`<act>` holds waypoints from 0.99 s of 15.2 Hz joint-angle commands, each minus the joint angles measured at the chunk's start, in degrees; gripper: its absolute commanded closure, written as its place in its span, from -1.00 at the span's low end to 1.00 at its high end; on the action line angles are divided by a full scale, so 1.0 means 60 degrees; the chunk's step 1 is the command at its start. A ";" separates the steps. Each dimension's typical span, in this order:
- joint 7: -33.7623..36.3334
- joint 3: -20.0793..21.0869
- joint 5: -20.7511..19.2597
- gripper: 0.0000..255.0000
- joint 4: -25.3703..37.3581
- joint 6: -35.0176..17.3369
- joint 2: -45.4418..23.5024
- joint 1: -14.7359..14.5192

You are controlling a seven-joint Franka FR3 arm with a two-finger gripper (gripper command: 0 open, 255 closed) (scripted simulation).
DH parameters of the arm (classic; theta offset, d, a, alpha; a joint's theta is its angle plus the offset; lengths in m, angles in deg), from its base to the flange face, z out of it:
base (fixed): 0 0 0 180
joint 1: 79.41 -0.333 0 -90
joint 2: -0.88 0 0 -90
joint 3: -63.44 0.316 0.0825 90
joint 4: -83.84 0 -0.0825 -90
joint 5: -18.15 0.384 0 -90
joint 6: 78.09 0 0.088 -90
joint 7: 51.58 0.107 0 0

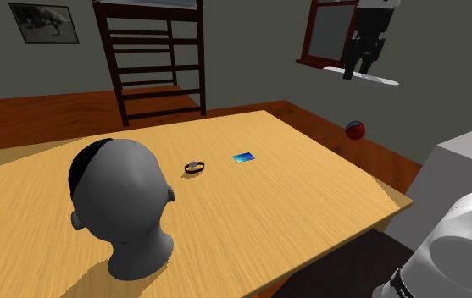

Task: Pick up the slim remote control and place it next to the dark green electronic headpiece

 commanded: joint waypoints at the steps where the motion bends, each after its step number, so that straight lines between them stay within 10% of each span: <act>1: -0.0013 0.0001 0.0012 1.00 0.0246 0.0164 -0.0083 -0.0007; 15: 0.3279 0.2332 0.0923 1.00 0.1084 0.0125 -0.1083 -0.0992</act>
